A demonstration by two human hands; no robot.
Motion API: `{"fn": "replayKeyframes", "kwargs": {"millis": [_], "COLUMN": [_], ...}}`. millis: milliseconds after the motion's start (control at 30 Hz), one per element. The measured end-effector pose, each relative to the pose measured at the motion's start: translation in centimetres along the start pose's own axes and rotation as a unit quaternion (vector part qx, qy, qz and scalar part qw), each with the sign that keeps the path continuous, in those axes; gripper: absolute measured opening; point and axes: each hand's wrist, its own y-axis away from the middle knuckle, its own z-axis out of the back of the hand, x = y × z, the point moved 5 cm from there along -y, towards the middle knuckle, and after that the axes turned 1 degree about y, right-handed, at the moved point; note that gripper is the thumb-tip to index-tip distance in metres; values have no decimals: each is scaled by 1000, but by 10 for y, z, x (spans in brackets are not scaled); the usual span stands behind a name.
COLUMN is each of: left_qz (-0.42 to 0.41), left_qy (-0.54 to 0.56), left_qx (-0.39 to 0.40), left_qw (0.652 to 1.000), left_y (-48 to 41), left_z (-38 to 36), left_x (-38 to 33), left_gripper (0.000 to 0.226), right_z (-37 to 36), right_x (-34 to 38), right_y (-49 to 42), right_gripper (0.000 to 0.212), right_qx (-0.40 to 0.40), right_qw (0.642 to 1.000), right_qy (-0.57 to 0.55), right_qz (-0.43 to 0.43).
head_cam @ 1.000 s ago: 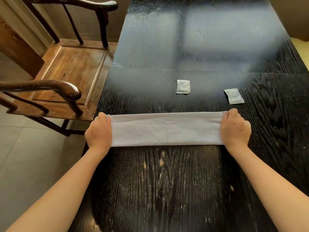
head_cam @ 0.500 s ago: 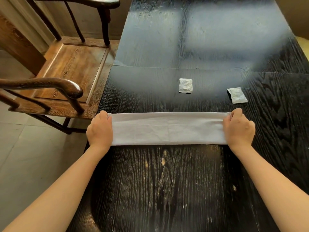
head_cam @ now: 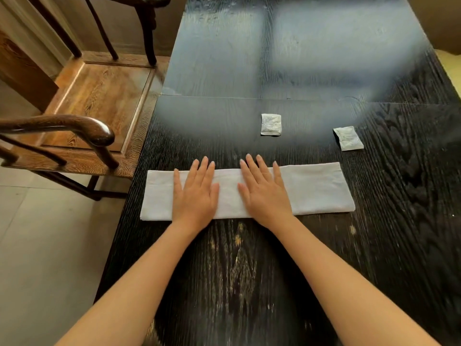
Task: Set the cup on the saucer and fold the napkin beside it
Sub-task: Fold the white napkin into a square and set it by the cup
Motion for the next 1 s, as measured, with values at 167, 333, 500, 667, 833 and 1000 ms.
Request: {"fn": "replayKeyframes", "kwargs": {"millis": [167, 333, 500, 667, 833, 1000], "left_qz": [29, 43, 17, -29, -172, -205], "left_qy": [-8, 2, -15, -42, -58, -84], "left_qx": [0, 11, 19, 74, 148, 185], "left_qw": [1000, 999, 1000, 996, 972, 957], "left_y": [3, 16, 21, 23, 32, 34], "left_z": [-5, -2, 4, 2, 8, 17], "left_x": [19, 43, 53, 58, 65, 67], "left_gripper": [68, 80, 84, 97, 100, 91], "right_z": [0, 4, 18, 26, 40, 59], "right_x": [-19, -52, -107, -119, -124, -131], "right_y": [12, 26, 39, 46, 68, 79], "right_gripper": [60, 61, 68, 69, 73, 52], "right_qx": [-13, 7, 4, 35, 84, 66], "right_qw": [1000, 999, 996, 998, 990, 983], "right_qy": [26, 47, 47, 29, 39, 89], "right_qz": [-3, -19, -77, -43, 109, 149]}}
